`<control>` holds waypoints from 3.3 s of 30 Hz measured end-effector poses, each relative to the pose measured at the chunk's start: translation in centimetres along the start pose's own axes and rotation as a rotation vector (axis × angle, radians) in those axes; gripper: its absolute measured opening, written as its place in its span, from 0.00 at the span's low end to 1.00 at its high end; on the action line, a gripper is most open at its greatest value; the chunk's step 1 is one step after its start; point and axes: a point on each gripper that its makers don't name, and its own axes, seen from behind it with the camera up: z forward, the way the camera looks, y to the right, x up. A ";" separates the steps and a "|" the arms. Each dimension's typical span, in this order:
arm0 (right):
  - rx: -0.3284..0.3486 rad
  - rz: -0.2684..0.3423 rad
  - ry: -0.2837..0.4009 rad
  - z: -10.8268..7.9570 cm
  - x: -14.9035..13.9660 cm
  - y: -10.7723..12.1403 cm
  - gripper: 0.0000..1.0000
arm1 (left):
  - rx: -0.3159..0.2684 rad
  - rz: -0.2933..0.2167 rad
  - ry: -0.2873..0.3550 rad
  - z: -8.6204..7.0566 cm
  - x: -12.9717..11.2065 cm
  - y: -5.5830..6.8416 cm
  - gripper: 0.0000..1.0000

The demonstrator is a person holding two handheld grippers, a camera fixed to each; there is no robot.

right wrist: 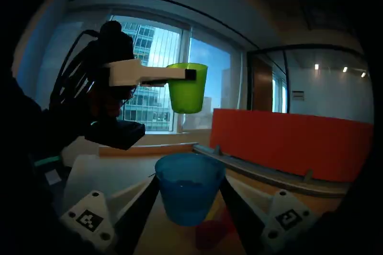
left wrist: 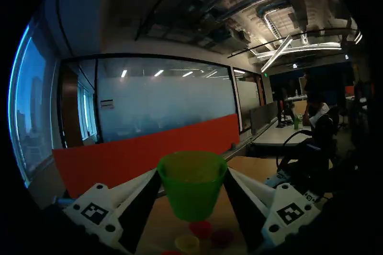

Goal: Pour water

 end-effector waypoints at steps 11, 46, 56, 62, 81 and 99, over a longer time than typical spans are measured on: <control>-0.015 0.009 -0.025 -0.8 -0.5 0.8 0.88 | 0.017 -0.023 -0.044 -1.0 -3.9 -0.5 0.86; -0.045 0.044 -0.134 -4.0 -3.3 3.7 0.89 | -0.012 -0.096 -0.184 -2.9 -15.6 1.9 0.87; -0.027 0.052 -0.154 -4.7 -4.2 3.9 0.89 | -0.035 -0.089 -0.225 -3.0 -17.4 2.5 0.87; -0.019 0.050 -0.182 -5.3 -5.2 4.2 0.89 | -0.053 -0.073 -0.260 -3.0 -18.7 3.3 0.87; 0.010 0.067 -0.327 -6.4 -9.3 4.4 0.90 | -0.108 -0.056 -0.399 -2.8 -23.4 5.2 0.87; 0.020 0.041 -0.455 -6.1 -13.2 4.5 0.90 | -0.151 -0.025 -0.554 -3.9 -28.6 6.1 0.88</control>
